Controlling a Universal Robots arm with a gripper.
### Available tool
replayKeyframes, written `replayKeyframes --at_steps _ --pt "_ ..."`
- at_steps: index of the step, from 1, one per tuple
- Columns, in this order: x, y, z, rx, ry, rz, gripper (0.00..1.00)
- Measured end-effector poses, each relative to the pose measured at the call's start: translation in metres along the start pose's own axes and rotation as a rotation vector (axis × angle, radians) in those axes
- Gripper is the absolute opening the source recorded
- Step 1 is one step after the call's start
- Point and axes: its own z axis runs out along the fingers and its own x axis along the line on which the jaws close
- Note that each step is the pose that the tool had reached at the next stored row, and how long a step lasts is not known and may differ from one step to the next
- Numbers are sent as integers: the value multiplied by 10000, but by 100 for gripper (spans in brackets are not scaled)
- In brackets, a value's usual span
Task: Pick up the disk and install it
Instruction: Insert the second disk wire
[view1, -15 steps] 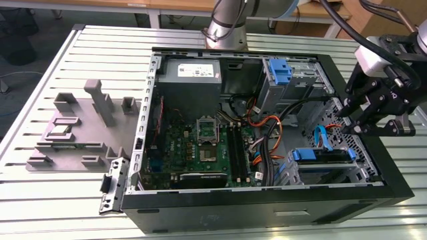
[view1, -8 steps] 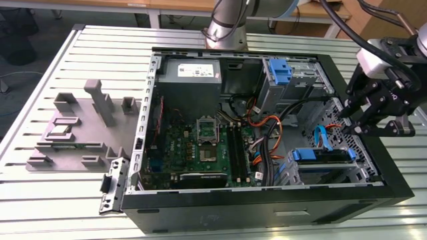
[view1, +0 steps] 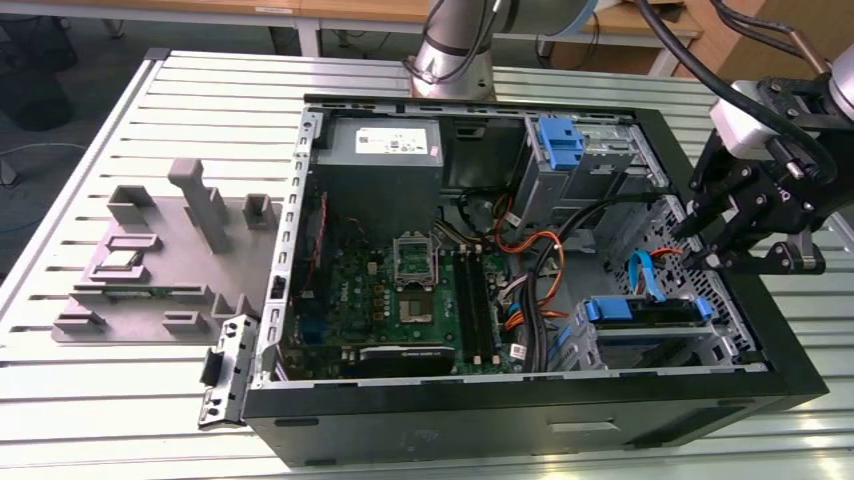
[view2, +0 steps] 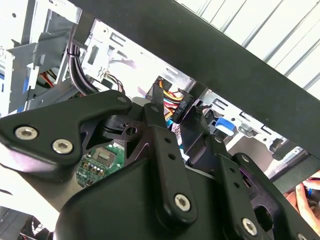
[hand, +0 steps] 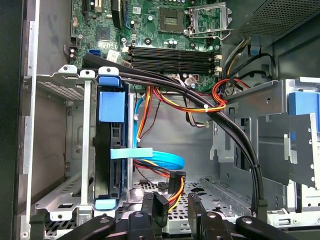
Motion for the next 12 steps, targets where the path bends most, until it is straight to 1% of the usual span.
replayKeyframes --at_steps 6,7,8,10,11,12 --pt "0 0 0 0 0 0 39" --pt "0 0 0 0 0 0 33" --pt "0 -1 0 -1 0 0 33" --pt "0 -1 0 0 1 0 21" --pt "0 -1 0 0 0 0 17" --pt "0 -1 0 0 1 0 17"
